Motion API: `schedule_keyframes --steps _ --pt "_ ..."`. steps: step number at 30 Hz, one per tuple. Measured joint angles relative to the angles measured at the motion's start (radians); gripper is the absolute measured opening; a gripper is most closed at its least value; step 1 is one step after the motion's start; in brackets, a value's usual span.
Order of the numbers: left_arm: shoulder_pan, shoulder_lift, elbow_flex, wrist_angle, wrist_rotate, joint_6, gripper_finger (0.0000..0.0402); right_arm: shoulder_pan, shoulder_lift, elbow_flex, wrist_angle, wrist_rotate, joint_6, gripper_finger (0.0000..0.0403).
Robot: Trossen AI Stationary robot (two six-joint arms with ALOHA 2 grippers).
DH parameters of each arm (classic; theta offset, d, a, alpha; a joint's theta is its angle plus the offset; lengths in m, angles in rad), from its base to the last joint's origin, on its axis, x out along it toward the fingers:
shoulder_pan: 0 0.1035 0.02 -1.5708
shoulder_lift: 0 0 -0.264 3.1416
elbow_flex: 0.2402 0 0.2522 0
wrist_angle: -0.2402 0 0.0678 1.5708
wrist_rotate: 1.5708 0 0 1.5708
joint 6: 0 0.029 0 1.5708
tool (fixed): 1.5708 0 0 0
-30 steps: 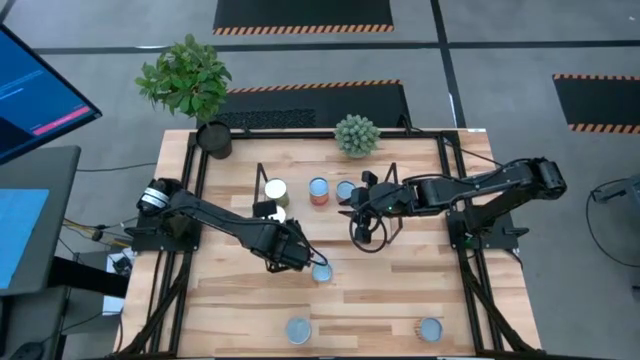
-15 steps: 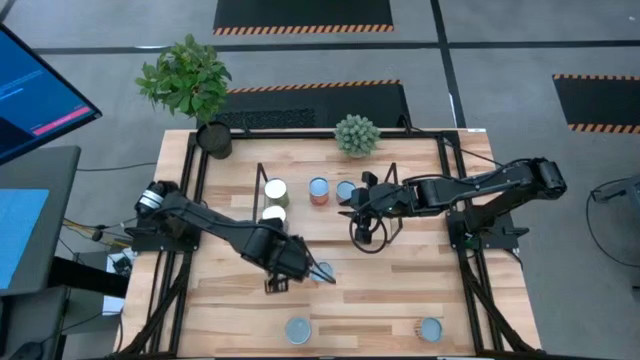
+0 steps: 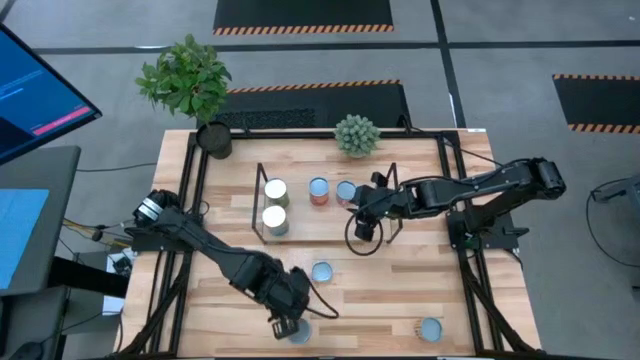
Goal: Pick and place cans onto a shelf
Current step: Put the canned green peas on the shelf
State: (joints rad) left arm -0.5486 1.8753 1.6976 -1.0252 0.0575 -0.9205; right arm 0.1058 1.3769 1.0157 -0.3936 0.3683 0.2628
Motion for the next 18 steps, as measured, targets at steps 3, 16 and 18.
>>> schedule_keyframes --steps 3,16,18 --pt "-0.015 0.03 0.0 0.022 0.037 -0.042 0.0055 0.006 0.007 -0.002 -0.027 -0.002 0.017 0.0127" --pt "-0.038 0.081 -0.001 0.077 0.018 -0.176 0.0112 0.013 0.009 0.0 0.044 -0.002 -0.047 0.0127" --pt "-0.039 0.102 -0.002 0.089 0.038 -0.189 0.0115 0.013 0.01 -0.001 0.037 -0.002 -0.061 0.0127"
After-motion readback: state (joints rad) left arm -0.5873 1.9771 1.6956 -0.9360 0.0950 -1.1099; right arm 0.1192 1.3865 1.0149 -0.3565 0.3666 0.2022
